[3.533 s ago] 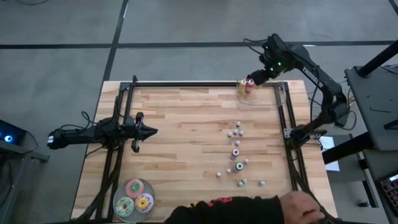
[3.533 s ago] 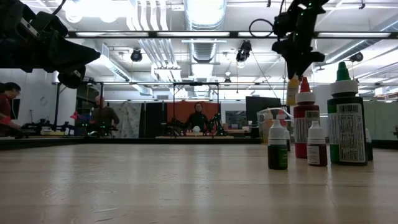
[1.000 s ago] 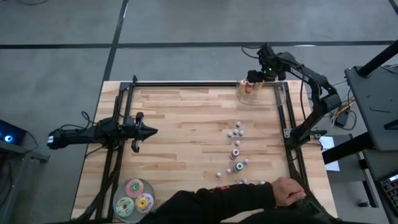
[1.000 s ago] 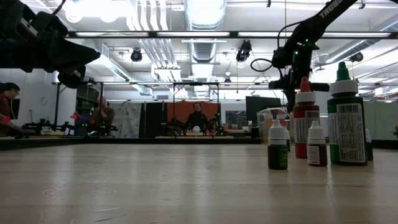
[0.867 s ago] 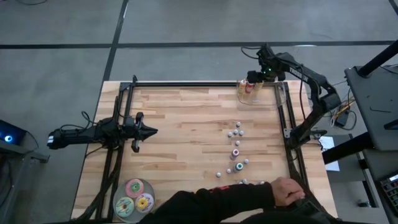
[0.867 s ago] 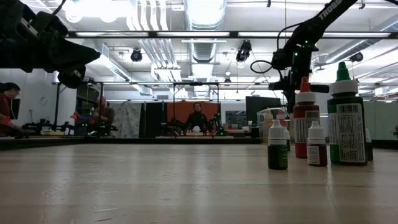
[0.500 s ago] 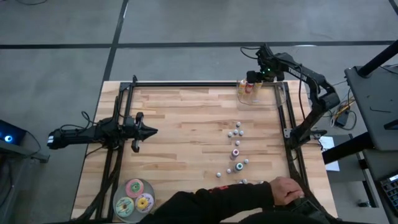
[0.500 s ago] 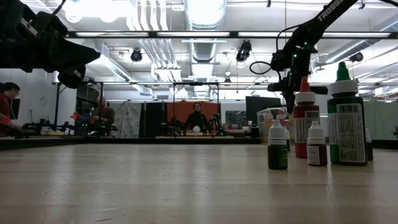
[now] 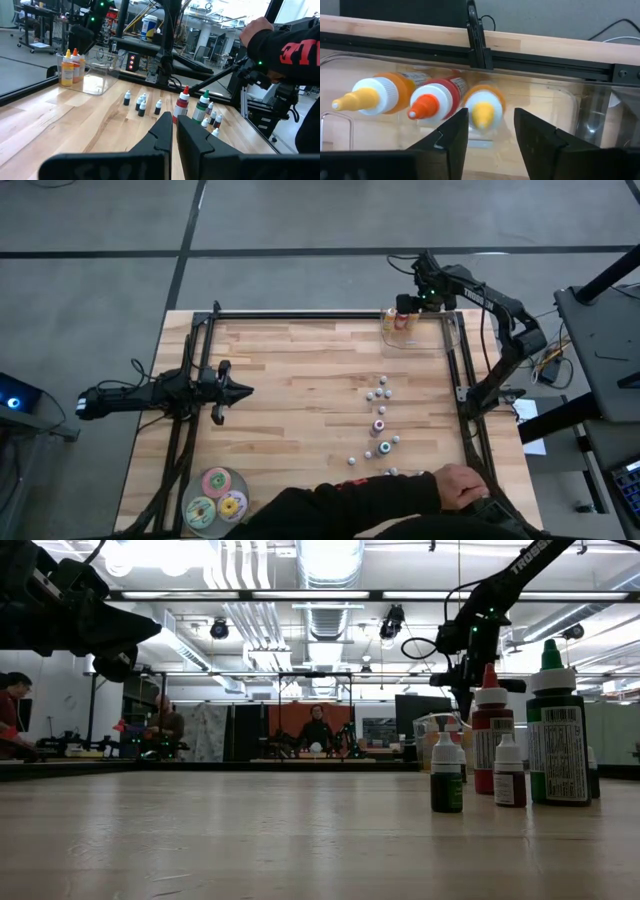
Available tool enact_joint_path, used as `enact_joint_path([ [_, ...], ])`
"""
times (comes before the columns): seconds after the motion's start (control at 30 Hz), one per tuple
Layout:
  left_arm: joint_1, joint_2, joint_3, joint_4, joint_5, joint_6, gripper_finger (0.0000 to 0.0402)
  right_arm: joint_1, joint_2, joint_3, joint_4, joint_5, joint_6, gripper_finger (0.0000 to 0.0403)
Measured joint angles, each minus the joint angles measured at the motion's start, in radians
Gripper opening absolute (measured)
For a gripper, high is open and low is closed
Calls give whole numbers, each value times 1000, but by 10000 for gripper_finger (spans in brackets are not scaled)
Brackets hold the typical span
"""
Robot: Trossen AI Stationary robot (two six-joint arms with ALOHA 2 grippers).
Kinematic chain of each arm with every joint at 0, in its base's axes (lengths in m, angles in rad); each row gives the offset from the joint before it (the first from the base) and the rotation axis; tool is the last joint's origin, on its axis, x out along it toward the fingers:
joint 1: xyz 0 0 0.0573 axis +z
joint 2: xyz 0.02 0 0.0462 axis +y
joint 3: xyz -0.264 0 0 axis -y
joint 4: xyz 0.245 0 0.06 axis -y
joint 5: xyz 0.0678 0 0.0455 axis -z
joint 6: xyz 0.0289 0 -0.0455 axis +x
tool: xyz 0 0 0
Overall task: Pick & Place food coloring
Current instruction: Put the big red food coloring bottle into the bin
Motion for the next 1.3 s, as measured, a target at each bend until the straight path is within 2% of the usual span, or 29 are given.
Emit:
enact_joint_path([
  [0.43,0,0,0,0,0,0,0,0,-13,0,-2,-20,-7,154],
  [0.87,0,0,0,0,0,0,0,15,-142,0,-41,-22,-18,155],
  [1.2,0,0,0,0,0,0,0,101,-288,1,-119,-25,-195,154],
  [1.3,0,0,0,0,0,0,0,130,-326,1,-146,-75,-266,157],
])
